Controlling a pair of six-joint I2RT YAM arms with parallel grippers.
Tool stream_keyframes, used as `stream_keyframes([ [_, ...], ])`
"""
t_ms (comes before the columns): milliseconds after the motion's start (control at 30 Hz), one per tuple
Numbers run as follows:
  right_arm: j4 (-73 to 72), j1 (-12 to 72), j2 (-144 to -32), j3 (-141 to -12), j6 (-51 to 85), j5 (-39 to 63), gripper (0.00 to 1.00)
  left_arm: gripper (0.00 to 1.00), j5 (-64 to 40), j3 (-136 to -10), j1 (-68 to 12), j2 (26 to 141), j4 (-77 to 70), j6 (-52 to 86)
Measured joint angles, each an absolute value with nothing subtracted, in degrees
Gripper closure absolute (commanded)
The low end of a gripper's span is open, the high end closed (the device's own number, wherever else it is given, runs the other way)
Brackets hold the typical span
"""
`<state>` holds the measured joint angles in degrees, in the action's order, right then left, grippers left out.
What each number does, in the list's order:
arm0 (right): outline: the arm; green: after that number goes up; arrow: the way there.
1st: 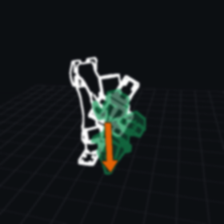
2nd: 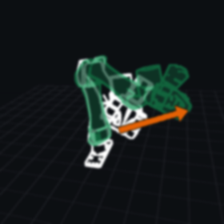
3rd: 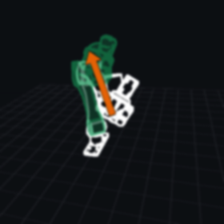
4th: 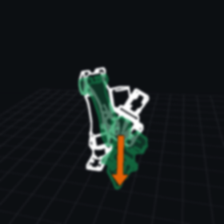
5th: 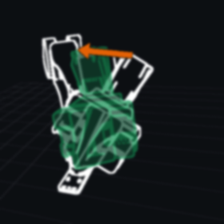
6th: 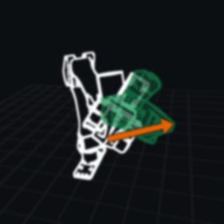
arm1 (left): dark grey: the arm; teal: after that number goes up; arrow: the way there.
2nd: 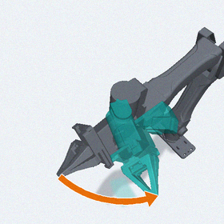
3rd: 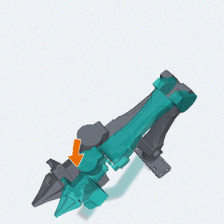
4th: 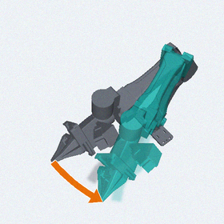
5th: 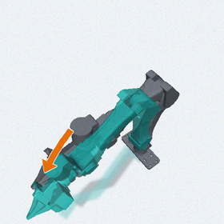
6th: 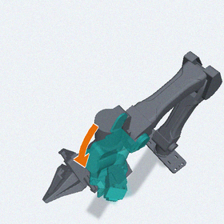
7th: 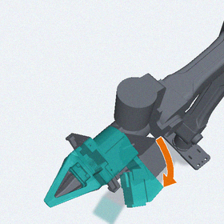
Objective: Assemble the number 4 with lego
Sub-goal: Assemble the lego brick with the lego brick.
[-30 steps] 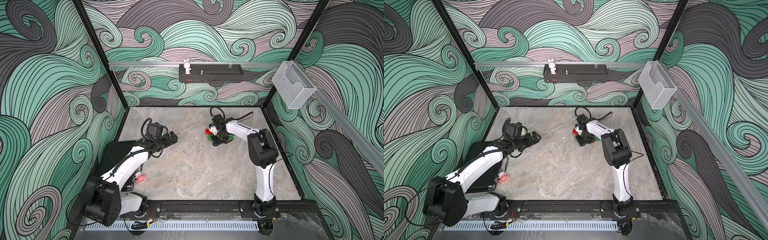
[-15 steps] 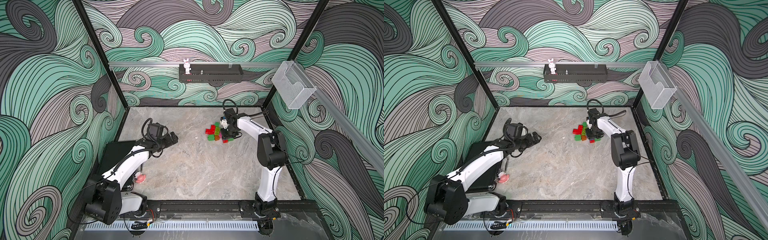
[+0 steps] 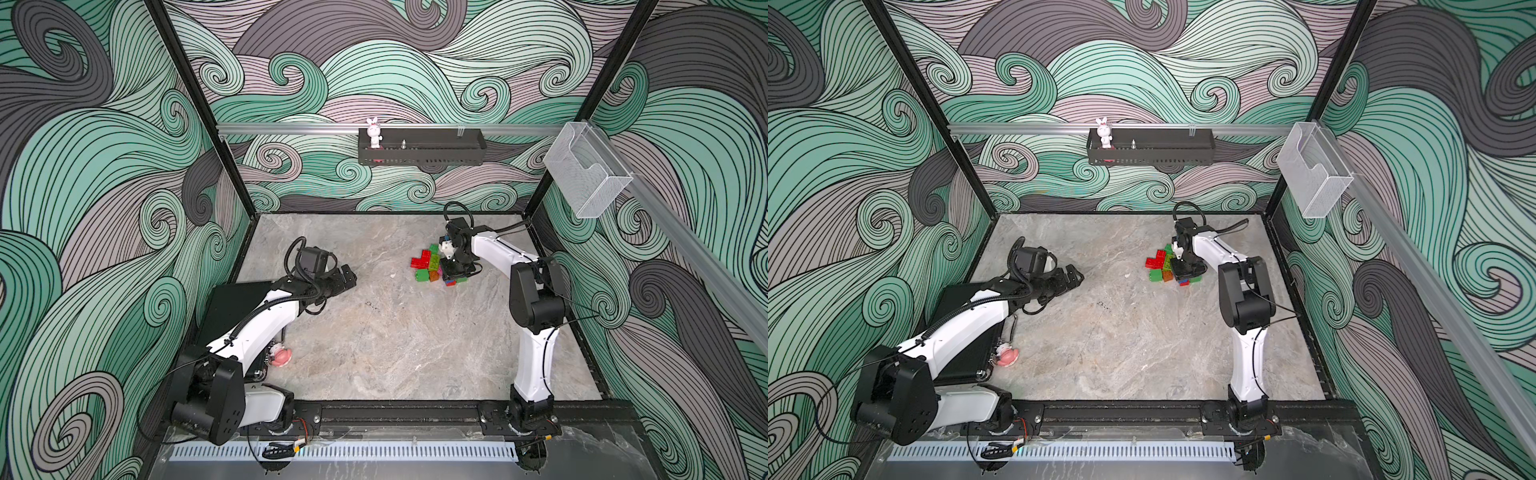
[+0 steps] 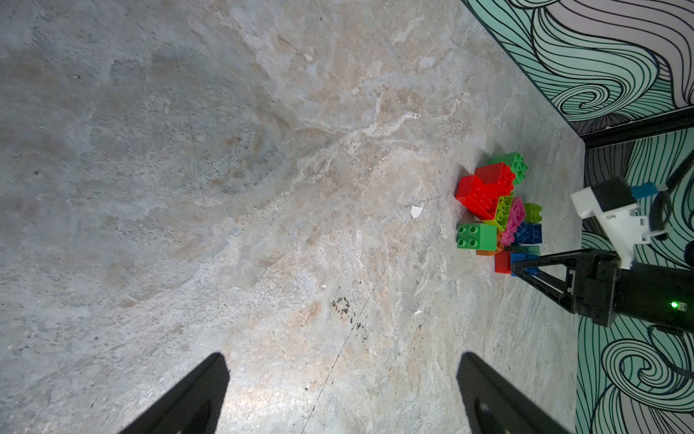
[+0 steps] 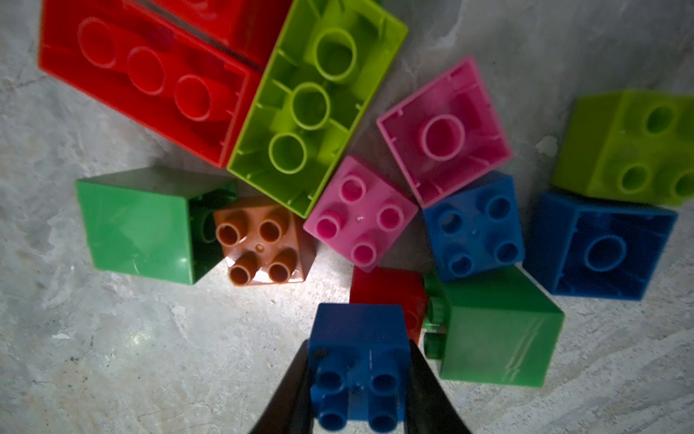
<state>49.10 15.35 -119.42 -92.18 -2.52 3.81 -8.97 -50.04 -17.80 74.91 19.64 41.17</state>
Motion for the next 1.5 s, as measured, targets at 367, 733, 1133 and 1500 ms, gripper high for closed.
stream_keyframes([
  [367, 49.2, 15.4, -119.6, -92.2, -2.5, 2.9, 0.66, 0.01, -9.3, -50.0, -17.8, 74.9, 19.7, 41.2],
  [733, 49.3, 15.4, -119.6, -92.2, -2.5, 1.9, 0.66, 0.01, -9.3, -50.0, -17.8, 74.9, 19.7, 41.2],
  [1133, 49.5, 15.4, -120.2, -92.8, -2.5, 1.4, 0.66, 0.02, -9.5, -50.0, -17.8, 75.6, 19.8, 41.2],
  [1500, 49.3, 15.4, -120.0, -92.0, -2.3, 0.8, 0.66, 0.01, -9.5, -50.0, -17.8, 75.6, 19.8, 41.2],
])
